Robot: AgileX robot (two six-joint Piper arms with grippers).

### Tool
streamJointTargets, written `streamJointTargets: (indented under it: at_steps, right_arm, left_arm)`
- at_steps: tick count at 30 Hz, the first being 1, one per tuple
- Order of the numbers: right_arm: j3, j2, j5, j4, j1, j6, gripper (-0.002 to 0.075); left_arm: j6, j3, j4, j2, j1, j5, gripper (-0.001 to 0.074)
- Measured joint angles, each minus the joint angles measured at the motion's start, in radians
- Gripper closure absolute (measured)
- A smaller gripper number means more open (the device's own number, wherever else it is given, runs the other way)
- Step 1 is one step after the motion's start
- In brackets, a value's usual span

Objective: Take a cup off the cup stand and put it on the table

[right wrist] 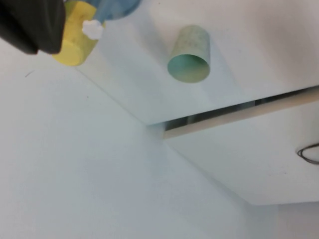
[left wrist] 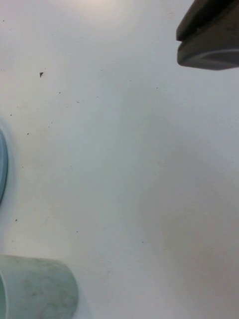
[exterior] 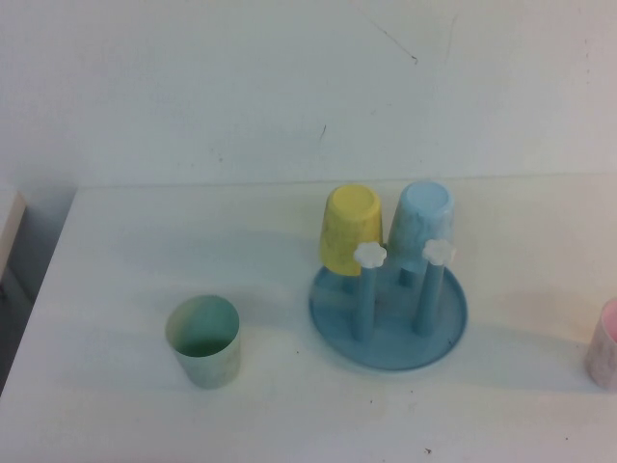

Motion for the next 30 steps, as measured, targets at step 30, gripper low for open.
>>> streamJointTargets:
  at_steps: [30]
  right_arm:
    - [0.375, -0.394, -0.678, -0.876, 0.141, 0.762, 0.0727]
  left_arm:
    - [-0.001, 0.0, -0.006, 0.0, 0.0, 0.0, 0.0736]
